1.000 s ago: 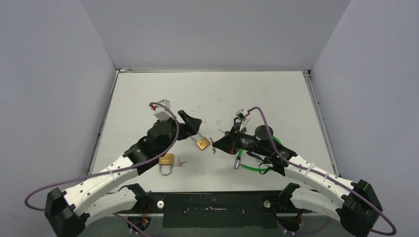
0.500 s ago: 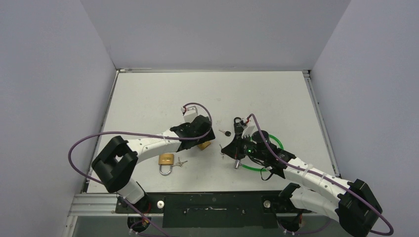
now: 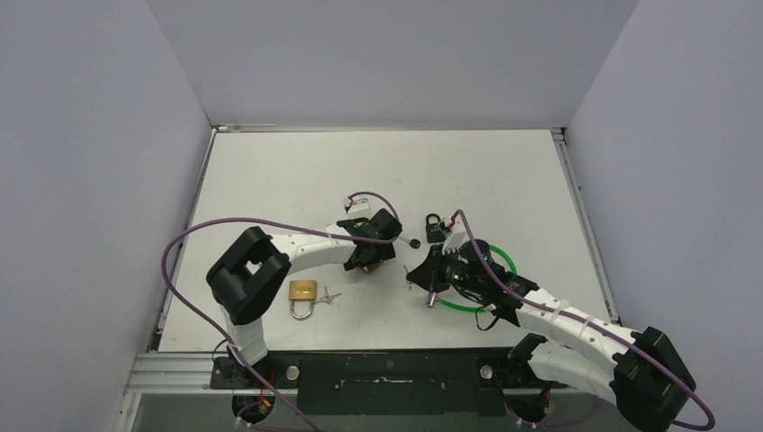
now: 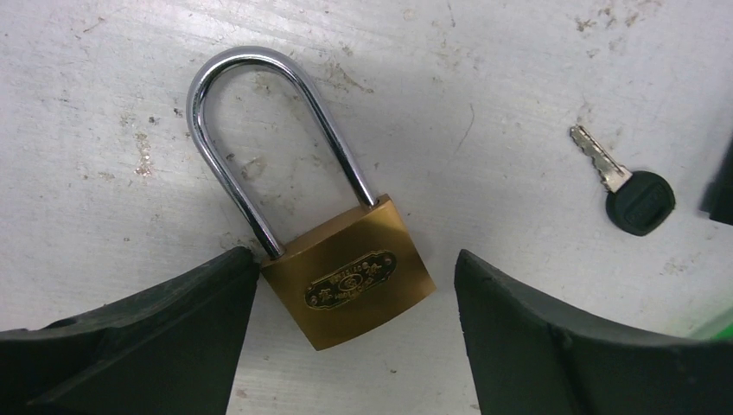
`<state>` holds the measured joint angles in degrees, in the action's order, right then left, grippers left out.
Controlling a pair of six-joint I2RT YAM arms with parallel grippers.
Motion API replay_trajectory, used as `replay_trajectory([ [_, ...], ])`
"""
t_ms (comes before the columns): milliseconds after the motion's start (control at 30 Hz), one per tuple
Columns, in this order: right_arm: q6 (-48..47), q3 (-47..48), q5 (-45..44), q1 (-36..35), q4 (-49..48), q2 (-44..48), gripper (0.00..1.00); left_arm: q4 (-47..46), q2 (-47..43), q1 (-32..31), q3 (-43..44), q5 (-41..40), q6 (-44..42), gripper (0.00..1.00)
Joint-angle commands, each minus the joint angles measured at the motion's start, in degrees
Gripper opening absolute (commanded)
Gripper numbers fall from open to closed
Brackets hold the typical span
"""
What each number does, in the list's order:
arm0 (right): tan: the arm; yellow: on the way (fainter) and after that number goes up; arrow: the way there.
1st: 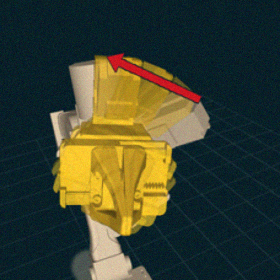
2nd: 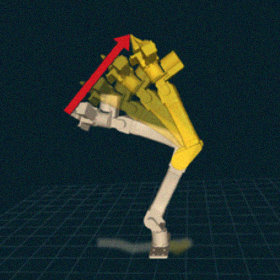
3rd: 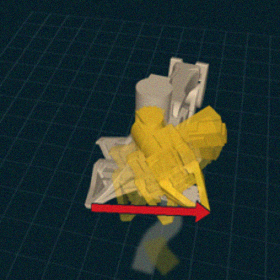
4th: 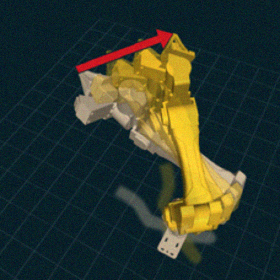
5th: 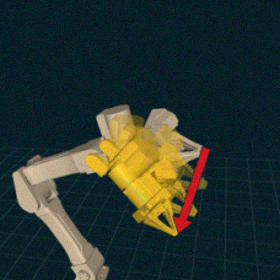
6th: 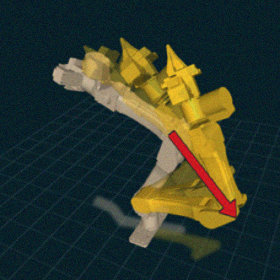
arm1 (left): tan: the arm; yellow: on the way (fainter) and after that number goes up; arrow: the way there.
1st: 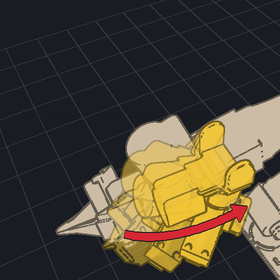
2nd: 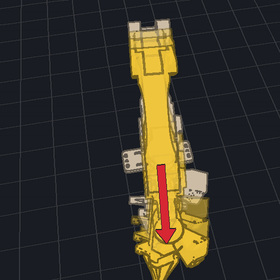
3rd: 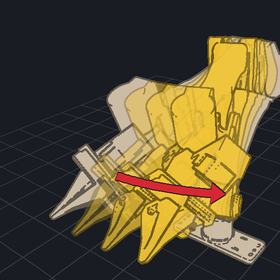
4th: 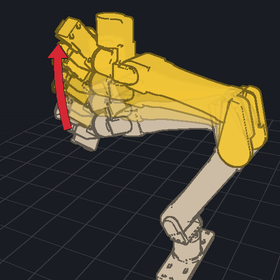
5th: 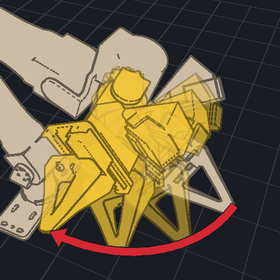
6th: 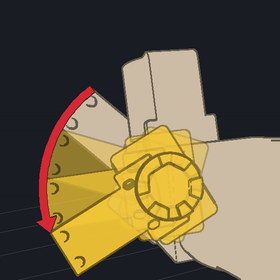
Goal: Unlock with the key
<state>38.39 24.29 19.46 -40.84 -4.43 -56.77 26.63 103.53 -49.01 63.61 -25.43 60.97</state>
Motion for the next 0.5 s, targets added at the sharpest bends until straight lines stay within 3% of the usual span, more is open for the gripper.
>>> replay_trajectory([
  [0, 0.36, -0.30, -0.83, 0.32, -2.09, 2.14, 0.00, 8.72, 5.20, 0.41, 7.24, -1.03, -4.65, 0.72],
  [133, 0.46, -0.30, -1.13, 0.30, -1.76, 2.87, 0.00, 10.28, 5.32, 0.54, 7.39, -0.44, -7.49, 0.62],
  [300, 0.82, 0.07, -1.23, 0.24, -1.55, 2.49, 0.00, 10.07, 3.57, 1.01, 5.82, -0.14, -11.84, 0.41],
  [367, 1.06, 0.08, -1.06, 0.22, -1.76, 2.19, 0.00, 8.75, 2.01, 1.03, 4.76, 0.15, -13.26, 0.44],
  [467, 1.63, -0.33, -0.89, 0.20, -2.34, 1.85, 0.00, 5.18, -0.17, 0.94, 2.38, 2.32, -13.12, 0.60],
])
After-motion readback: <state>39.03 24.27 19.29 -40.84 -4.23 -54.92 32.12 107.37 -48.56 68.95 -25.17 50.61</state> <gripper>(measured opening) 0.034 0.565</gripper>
